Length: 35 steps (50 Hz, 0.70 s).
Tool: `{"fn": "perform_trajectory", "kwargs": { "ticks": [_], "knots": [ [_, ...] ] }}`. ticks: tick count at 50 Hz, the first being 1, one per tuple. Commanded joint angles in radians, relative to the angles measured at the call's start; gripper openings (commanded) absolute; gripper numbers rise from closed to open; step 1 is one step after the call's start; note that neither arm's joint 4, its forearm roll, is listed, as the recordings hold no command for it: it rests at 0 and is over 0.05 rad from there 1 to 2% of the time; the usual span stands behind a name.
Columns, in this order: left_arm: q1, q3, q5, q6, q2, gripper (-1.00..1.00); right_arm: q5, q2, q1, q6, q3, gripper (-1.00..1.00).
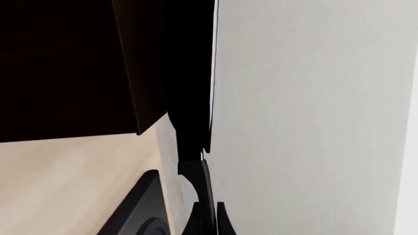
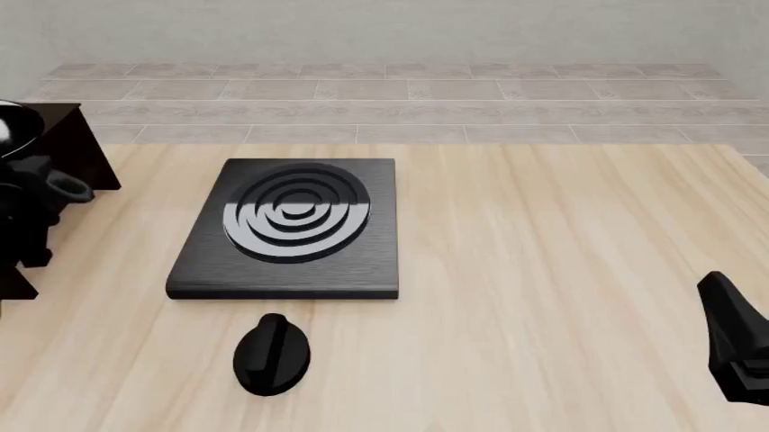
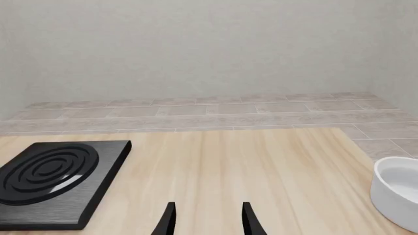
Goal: Put the frying pan on top of the cabinet.
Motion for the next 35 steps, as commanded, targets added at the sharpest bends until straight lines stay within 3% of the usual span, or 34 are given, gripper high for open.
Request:
{"fn": "perform_trajectory", "kwargs": {
  "ticks": [1, 14, 15, 35],
  "knots": [
    [0.018, -0.007, -0.024, 0.009, 0.014, -1.00, 0.000, 0.000, 0.000, 0.001, 0.000, 1.00],
    [0.017, 0.000, -0.042, 0.008, 0.031, -1.00, -0.002, 0.000, -0.002, 0.002, 0.000, 1.00],
    [0.013, 0.001, -0.053, 0.002, 0.038, 1.00, -0.001, 0.000, -0.001, 0.001, 0.000, 1.00],
    [0.018, 0.013, -0.041, 0.012, 0.016, 1.00, -0.001, 0.000, -0.001, -0.001, 0.000, 1.00]
  ]
}}
